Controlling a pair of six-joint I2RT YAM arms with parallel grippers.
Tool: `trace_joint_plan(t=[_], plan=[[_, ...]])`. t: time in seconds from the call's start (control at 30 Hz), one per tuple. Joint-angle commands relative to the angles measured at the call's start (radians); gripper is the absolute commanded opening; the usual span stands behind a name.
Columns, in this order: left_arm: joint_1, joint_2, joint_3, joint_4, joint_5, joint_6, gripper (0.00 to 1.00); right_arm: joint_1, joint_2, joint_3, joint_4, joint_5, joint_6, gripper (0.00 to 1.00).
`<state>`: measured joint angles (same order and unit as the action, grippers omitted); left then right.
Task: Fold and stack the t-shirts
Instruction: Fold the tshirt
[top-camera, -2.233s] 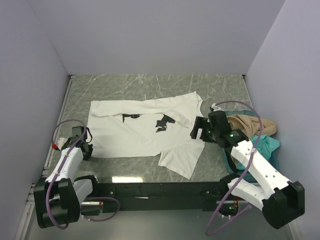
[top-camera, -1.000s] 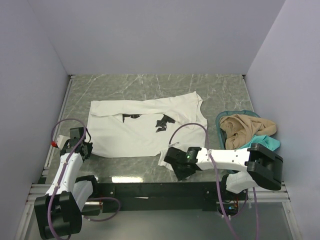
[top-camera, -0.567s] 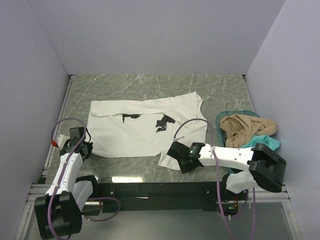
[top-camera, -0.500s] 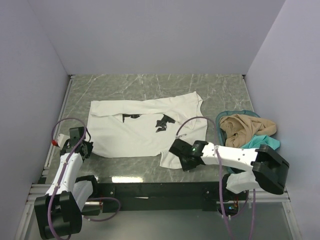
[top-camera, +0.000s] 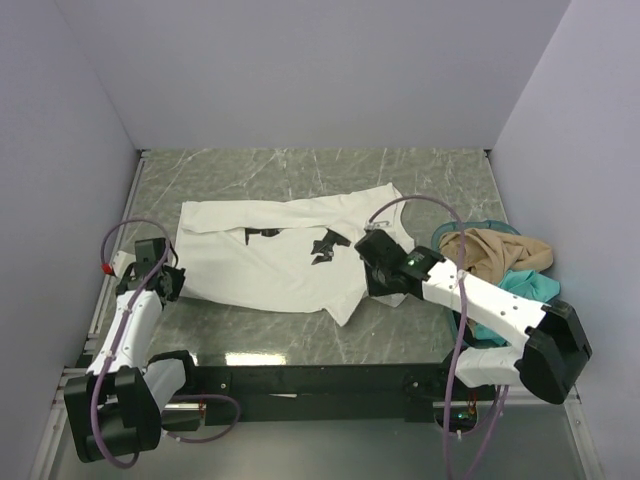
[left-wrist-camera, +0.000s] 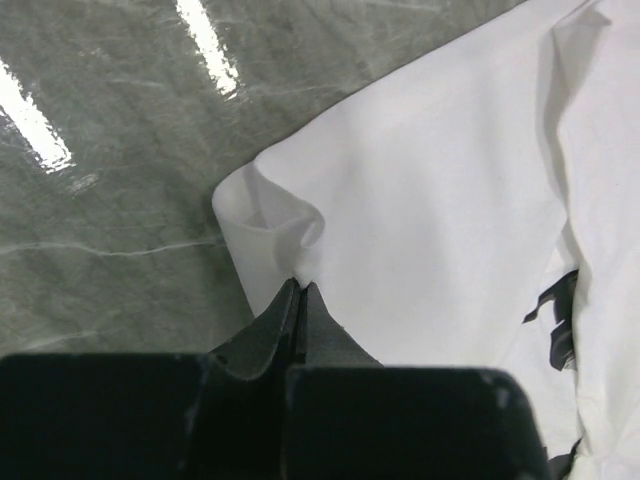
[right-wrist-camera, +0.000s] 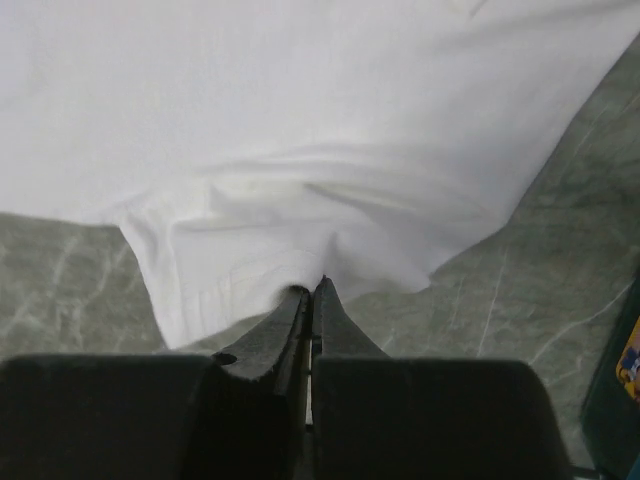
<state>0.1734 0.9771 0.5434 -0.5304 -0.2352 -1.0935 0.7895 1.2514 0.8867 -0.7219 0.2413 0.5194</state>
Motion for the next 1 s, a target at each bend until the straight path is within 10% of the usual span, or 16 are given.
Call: trace_joint_plan(t=[0.0,0.97], plan=[[0.003,0.021,0.070,0.024,-0.006,-0.002,0.01,-0.055,0.034,0.101,0.032,0.016,-0.054,0.00],[0.005,0.373,0.332,0.128,-0.018,0.026,0.01,-0.314,0.465,0.624,-0.071,-0.031,-0.185,0.00]])
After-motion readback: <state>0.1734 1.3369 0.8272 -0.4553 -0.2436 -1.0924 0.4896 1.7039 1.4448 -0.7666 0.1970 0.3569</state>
